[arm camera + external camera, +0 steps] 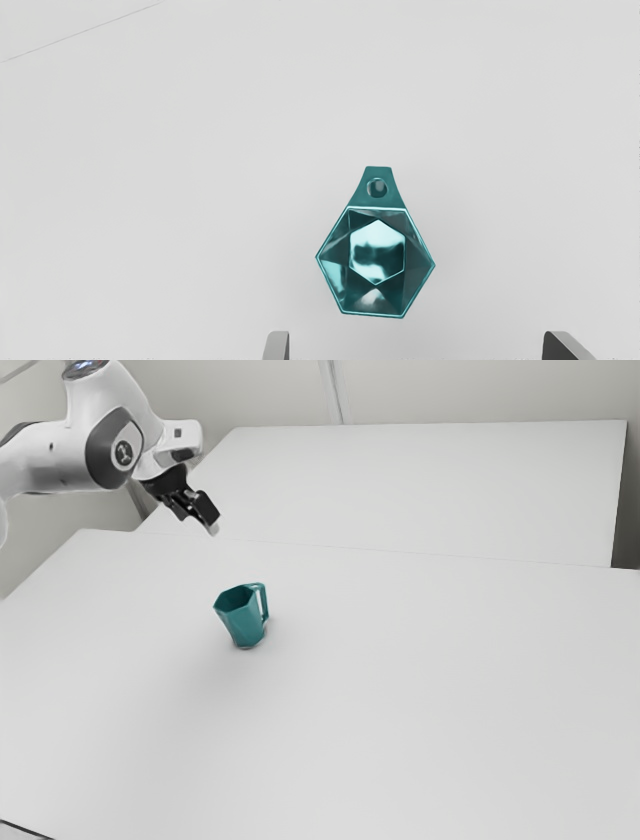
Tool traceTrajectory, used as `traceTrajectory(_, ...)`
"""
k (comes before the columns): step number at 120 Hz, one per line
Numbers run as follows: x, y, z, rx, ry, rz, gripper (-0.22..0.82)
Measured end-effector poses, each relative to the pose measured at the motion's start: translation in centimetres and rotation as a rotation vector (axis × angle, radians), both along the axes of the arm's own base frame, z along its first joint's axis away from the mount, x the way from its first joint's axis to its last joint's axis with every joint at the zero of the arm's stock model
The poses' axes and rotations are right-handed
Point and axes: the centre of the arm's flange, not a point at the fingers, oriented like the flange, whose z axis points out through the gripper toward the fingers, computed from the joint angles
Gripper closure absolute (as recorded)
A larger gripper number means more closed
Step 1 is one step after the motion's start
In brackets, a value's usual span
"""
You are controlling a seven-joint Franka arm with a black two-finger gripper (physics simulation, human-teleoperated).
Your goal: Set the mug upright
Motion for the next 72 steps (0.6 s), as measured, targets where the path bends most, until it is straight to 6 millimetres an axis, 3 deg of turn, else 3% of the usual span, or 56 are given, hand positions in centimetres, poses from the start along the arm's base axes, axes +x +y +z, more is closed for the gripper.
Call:
traceTrajectory(50,-2.1,2.1,6.0,0.056,0.003,0.051,0.03)
traceTrajectory(72,-2.9,1.6,7.6,0.075,0.021,0.074,0.03)
